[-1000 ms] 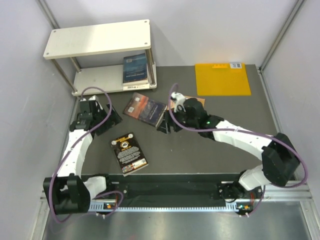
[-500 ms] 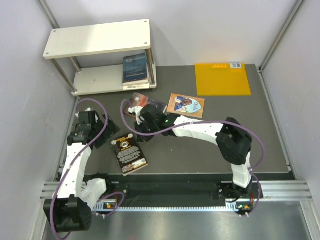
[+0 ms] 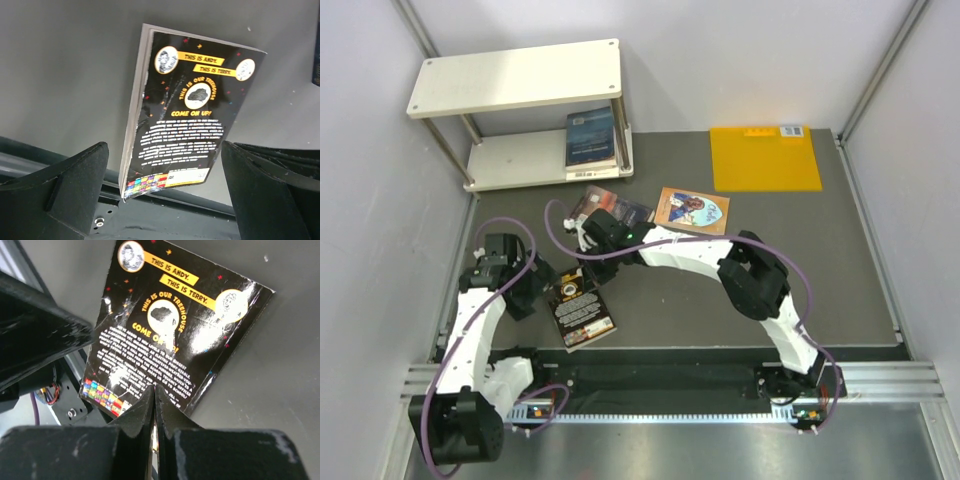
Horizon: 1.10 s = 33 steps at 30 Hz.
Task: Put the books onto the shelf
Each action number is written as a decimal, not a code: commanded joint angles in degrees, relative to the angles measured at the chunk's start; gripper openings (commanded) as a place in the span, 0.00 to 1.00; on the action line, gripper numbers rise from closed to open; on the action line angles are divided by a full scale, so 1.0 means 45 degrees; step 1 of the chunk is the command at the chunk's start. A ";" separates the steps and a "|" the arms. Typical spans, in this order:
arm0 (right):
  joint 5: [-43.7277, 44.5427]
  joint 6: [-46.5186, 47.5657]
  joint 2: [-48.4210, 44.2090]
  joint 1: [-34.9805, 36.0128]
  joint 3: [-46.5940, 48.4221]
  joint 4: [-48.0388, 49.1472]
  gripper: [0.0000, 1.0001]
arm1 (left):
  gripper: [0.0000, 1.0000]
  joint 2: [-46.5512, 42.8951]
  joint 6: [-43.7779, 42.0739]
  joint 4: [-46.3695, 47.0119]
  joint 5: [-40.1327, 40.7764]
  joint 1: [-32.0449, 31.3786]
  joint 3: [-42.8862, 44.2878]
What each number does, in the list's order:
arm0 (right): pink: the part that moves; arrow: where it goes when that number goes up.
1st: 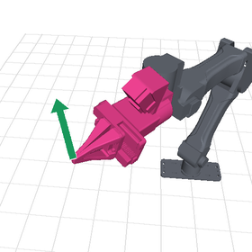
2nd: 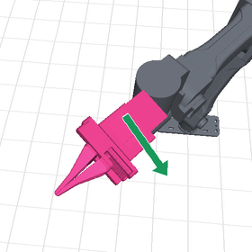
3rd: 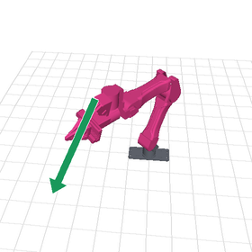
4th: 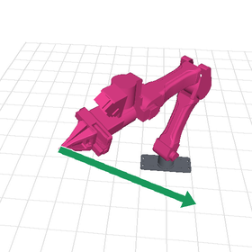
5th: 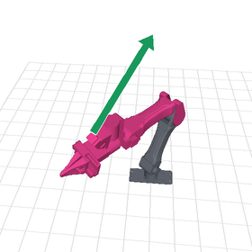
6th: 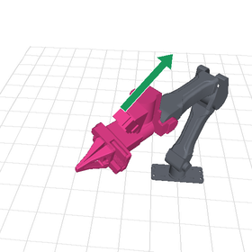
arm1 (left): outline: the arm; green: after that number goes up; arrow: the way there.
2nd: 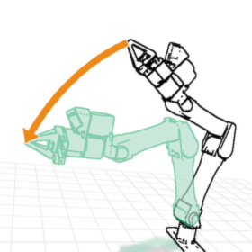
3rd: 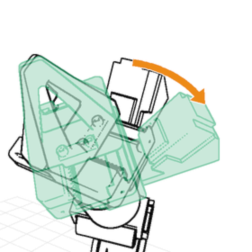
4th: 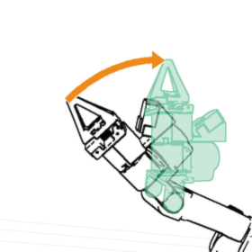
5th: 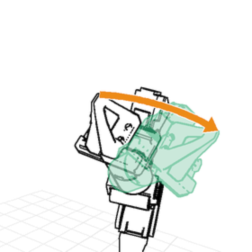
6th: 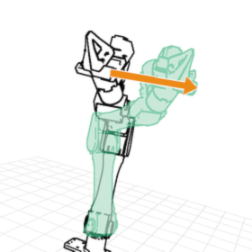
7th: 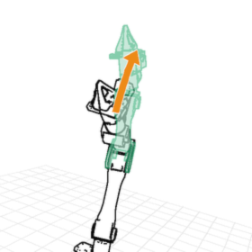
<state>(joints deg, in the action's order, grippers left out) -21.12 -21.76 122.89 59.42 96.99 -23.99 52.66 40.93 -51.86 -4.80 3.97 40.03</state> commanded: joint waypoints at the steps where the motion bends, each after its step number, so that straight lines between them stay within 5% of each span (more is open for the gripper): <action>1: -0.0188 -0.0321 0.0893 0.0194 0.1393 -0.1384 0.00 | 0.99 0.0092 0.0300 -0.0449 0.0597 0.0017 0.0108; 18: -0.0130 -0.0731 0.1539 0.0116 0.1669 -0.2385 0.00 | 0.98 0.1597 0.0593 0.2519 -0.1648 -0.0003 -0.1356; 33: -0.0345 -0.0614 0.1285 -0.0040 0.1103 -0.2130 0.00 | 0.96 0.0875 0.1139 0.4822 -0.3072 -0.0003 -0.1786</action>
<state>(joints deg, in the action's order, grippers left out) -22.48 -24.71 129.56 59.31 102.43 -33.80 57.87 44.56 -36.38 -14.76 3.97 32.34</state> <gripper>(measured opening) 0.003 0.972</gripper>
